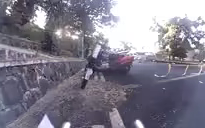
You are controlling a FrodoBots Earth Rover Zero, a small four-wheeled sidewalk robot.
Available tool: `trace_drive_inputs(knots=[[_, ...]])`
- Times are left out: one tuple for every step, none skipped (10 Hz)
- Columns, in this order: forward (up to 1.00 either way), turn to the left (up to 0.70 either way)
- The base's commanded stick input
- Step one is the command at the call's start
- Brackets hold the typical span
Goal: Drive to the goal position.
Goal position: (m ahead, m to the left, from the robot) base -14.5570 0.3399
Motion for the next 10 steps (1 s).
trace_drive_inputs(knots=[[0.00, -0.50], [0.00, -0.50], [0.00, -0.50], [0.00, -0.50], [0.00, -0.50], [0.00, -0.50], [0.00, -0.50], [0.00, -0.50], [0.00, -0.50], [0.00, -0.50]])
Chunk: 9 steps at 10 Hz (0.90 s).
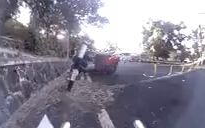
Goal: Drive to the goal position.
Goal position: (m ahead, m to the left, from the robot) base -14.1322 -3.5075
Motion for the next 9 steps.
trace_drive_inputs(knots=[[0.00, -0.50], [0.00, -0.50], [0.00, -0.50], [0.00, -0.50], [0.00, -0.50], [0.00, -0.50], [0.00, -0.50], [0.00, -0.50], [0.00, -0.50]])
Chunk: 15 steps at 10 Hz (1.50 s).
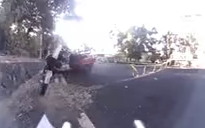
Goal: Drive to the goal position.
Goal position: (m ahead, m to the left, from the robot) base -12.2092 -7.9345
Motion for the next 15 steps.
trace_drive_inputs(knots=[[0.00, -0.50], [0.00, -0.50], [0.00, -0.50], [0.00, -0.50], [0.00, -0.50], [0.00, -0.50], [0.00, -0.50], [0.00, -0.50], [0.00, -0.50], [0.00, -0.50], [0.00, -0.50], [0.00, -0.50], [0.00, -0.50], [0.00, -0.50], [0.00, -0.50]])
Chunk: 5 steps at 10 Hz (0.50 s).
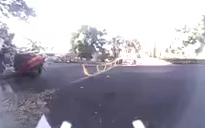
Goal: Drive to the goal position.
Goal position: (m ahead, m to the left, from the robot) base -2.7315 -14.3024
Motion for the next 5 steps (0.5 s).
trace_drive_inputs(knots=[[0.00, -0.50], [0.00, -0.50], [0.00, -0.50], [0.00, -0.50], [0.00, -0.50]])
